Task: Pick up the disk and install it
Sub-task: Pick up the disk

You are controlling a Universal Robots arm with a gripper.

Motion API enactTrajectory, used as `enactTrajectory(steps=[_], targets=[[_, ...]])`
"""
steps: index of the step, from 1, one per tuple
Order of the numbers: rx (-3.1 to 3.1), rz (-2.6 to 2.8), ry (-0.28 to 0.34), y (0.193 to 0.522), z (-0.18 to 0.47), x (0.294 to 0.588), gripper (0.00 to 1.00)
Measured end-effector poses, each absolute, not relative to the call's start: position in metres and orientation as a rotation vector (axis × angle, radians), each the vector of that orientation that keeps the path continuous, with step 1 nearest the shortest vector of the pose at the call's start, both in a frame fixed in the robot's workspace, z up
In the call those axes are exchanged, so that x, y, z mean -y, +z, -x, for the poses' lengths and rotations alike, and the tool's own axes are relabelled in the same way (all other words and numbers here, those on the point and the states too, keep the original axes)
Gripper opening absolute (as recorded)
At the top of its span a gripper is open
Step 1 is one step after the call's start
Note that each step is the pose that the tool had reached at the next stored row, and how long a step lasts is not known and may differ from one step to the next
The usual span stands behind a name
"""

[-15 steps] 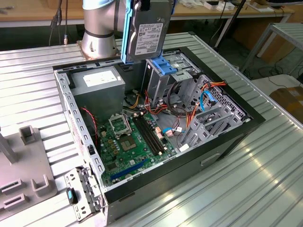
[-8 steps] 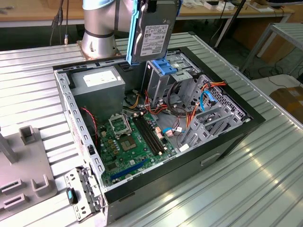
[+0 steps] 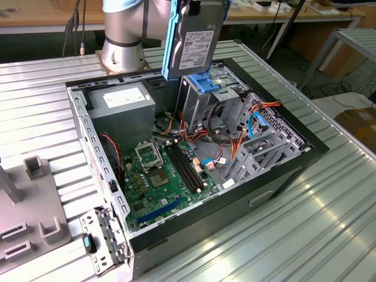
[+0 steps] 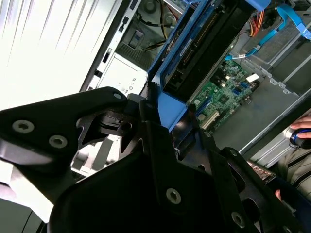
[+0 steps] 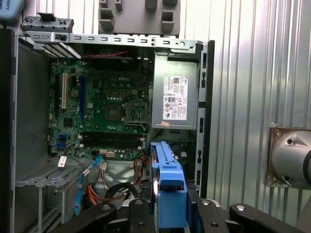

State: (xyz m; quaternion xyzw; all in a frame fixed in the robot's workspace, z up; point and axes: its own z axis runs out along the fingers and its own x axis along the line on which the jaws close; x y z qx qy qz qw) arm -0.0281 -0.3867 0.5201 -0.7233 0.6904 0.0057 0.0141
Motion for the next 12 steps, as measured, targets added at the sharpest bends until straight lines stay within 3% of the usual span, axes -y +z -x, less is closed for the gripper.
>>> enactTrajectory(steps=[12], targets=[[-2.149,2.252,0.018,0.518,0.027,0.420,0.36]])
